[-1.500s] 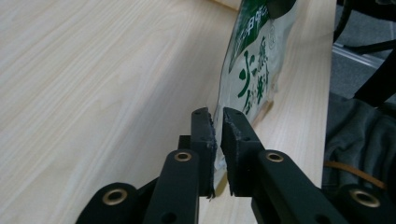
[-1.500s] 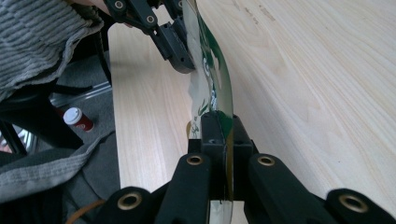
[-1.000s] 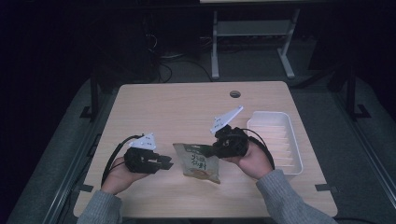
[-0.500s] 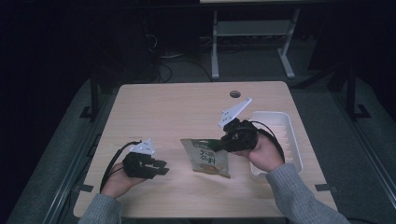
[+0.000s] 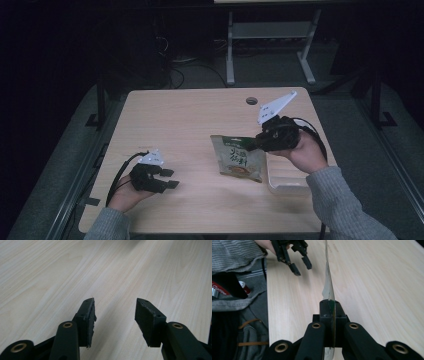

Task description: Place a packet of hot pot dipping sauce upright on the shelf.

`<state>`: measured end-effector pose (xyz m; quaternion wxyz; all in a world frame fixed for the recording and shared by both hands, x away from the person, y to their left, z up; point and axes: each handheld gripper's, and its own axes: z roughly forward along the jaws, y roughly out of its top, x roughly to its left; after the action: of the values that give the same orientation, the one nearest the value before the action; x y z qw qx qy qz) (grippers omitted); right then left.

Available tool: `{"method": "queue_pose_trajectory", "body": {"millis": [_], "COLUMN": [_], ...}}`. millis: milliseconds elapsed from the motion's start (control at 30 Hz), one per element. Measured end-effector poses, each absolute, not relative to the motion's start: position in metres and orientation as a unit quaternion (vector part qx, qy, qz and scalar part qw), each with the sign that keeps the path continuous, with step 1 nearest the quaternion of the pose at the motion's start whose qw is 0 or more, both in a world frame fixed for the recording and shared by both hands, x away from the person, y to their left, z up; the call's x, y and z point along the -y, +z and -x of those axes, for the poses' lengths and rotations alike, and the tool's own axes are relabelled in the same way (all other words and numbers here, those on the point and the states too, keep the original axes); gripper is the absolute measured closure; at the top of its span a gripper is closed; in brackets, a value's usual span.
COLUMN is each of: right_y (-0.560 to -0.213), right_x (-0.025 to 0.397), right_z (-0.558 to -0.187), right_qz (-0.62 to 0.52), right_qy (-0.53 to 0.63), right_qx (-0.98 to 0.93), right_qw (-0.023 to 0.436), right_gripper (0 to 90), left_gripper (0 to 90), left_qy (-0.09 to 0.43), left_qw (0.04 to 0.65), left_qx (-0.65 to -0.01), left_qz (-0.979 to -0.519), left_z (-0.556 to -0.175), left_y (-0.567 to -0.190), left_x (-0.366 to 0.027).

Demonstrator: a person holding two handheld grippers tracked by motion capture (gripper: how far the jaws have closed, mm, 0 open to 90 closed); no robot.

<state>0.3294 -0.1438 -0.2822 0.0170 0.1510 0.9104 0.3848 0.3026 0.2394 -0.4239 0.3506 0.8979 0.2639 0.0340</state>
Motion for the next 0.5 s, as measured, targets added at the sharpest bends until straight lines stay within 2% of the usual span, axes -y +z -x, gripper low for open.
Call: {"method": "queue_pose_trajectory", "body": {"millis": [500], "right_y": [-0.257], "right_x": [0.212], "right_z": [-0.327], "right_qz": [-0.181], "right_qy": [0.378], "right_qx": [-0.906], "right_qw": [0.056], "right_gripper": [89.1], "left_gripper": [42.8], "left_qy": [0.036], "left_qw": [0.352], "left_qx": [-0.282], "left_qz": [-0.892], "left_z": [-0.307], "left_y": [-0.425], "left_x": [-0.246]}}
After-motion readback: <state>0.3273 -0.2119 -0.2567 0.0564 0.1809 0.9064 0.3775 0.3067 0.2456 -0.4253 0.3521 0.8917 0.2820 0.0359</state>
